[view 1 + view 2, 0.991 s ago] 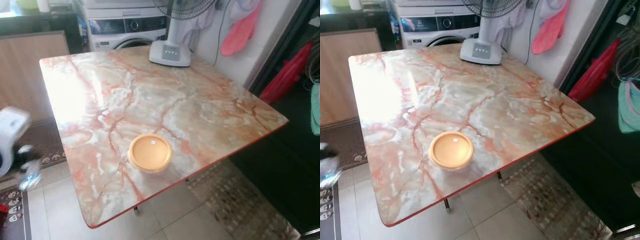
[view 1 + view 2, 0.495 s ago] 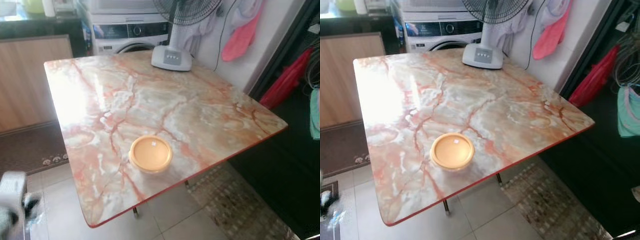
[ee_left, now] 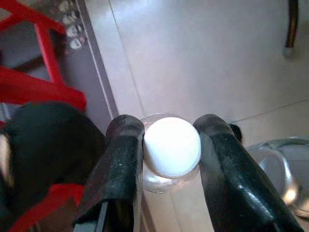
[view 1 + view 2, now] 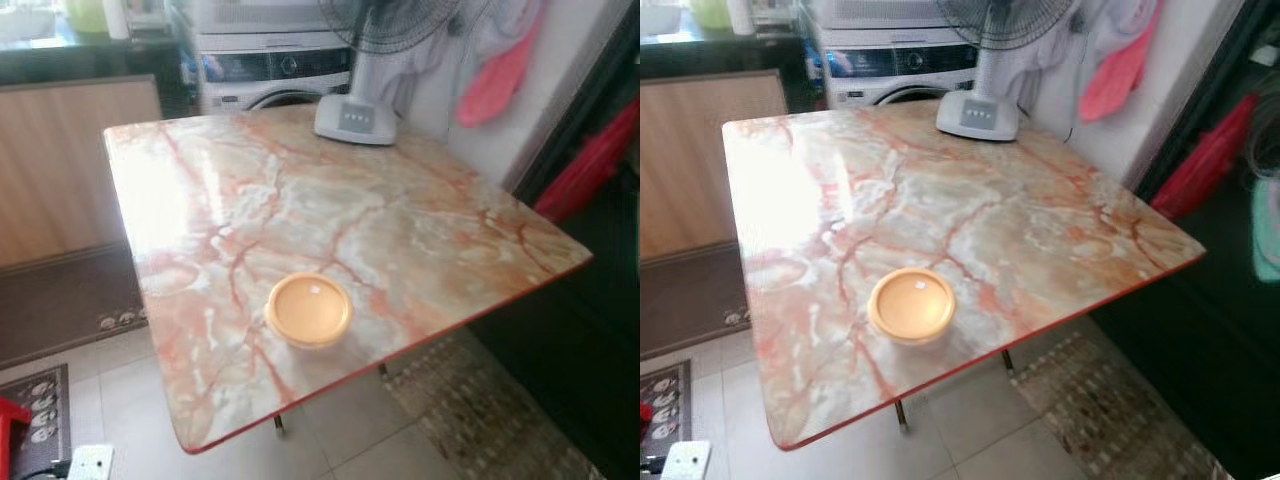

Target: Restocking fridge

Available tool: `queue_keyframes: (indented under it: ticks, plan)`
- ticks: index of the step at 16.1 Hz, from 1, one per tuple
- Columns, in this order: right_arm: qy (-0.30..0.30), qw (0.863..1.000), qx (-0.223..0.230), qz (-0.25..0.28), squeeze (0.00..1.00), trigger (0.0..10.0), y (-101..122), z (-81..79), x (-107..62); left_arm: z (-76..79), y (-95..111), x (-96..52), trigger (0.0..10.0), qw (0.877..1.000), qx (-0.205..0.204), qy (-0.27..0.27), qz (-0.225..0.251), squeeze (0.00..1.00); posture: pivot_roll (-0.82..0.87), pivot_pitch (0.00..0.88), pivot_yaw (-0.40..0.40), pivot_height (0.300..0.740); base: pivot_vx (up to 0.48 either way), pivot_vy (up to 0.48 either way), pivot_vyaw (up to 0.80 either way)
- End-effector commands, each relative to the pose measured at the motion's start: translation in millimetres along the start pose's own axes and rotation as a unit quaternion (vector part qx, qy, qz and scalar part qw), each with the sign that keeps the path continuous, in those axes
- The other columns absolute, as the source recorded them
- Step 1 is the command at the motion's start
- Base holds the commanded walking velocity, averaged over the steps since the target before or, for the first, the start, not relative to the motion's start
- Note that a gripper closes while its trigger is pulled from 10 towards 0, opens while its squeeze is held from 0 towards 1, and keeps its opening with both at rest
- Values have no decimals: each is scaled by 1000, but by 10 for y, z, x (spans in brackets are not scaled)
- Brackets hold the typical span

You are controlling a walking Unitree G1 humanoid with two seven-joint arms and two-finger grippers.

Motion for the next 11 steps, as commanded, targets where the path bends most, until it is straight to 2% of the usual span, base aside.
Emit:
queue_keyframes:
  ticks: [1,2,4,6,7,11]
  plan:
    - [4,1000,-4,-1,0,10000,-9,-24,2,-9,-33,6,10000,1000,26,11,3,0,232,0,-92,740,0,0,0]
    - [3,1000,-3,-3,0,10000,-32,-20,-2,172,-78,37,10000,999,38,-10,7,0,213,0,-85,740,0,0,0]
    - [-3,1000,10,0,0,10000,-51,6,-10,299,-120,50,10000,998,49,-27,4,0,186,0,-74,740,0,0,0]
    - [-7,1000,21,3,0,10000,-60,27,-18,379,-107,77,10000,999,47,-21,-2,0,168,0,-65,740,0,0,0]
    - [-8,1000,21,2,0,10000,-77,31,-21,412,-85,89,10000,999,31,-19,-2,0,148,0,-54,740,0,0,0]
    - [-9,999,34,4,0,10000,-108,13,-25,488,-71,107,10000,999,31,-27,-5,0,114,0,-24,740,0,0,0]
Point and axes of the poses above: a point about 5 cm out from each wrist's last joint towards the gripper, its own x axis pointing out of the wrist towards the gripper, its own y axis along the axis of the wrist's last joint, z = x × y, the point moved 5 cm from there along x, pointing out of the wrist towards the gripper
